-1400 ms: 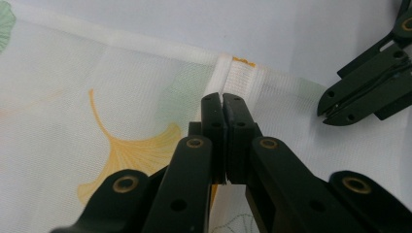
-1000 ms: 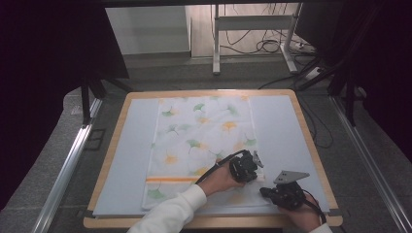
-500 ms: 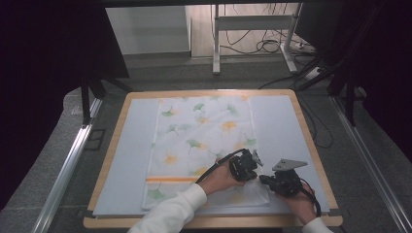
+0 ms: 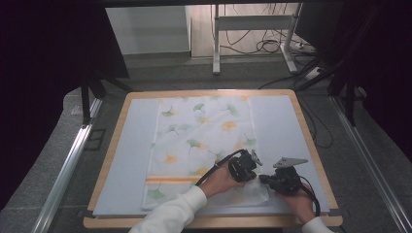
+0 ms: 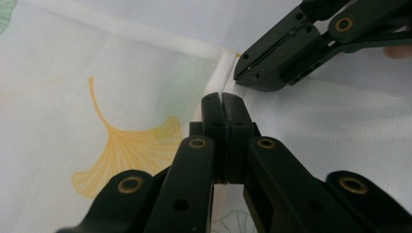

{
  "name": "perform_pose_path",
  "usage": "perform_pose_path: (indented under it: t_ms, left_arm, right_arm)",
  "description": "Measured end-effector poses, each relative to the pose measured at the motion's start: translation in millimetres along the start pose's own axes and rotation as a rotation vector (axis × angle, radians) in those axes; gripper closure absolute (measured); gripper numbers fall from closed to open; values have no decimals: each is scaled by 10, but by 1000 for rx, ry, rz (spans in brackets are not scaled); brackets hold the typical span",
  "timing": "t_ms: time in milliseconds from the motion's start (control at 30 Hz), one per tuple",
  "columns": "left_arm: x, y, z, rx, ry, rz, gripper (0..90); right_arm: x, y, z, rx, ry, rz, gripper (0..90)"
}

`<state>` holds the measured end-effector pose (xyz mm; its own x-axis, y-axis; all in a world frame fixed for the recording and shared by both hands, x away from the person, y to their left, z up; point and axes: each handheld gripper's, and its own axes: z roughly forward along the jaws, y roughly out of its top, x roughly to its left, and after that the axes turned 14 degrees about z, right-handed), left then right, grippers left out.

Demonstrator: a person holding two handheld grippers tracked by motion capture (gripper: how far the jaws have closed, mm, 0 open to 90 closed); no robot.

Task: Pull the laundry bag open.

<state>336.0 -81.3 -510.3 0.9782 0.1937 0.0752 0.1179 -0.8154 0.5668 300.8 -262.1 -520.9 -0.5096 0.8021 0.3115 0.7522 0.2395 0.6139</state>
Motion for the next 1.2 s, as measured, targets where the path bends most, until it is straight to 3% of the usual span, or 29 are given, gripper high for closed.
perform_pose_path:
  t_ms: [633,1200]
  left_arm:
    - [19,-61,-20,-9,-25,-48,900]
    - [50,-144,-86,10,-31,-58,900]
  right_arm:
    - [-12,-4,3,20,12,-1,900]
    - [-22,2,6,21,17,-7,900]
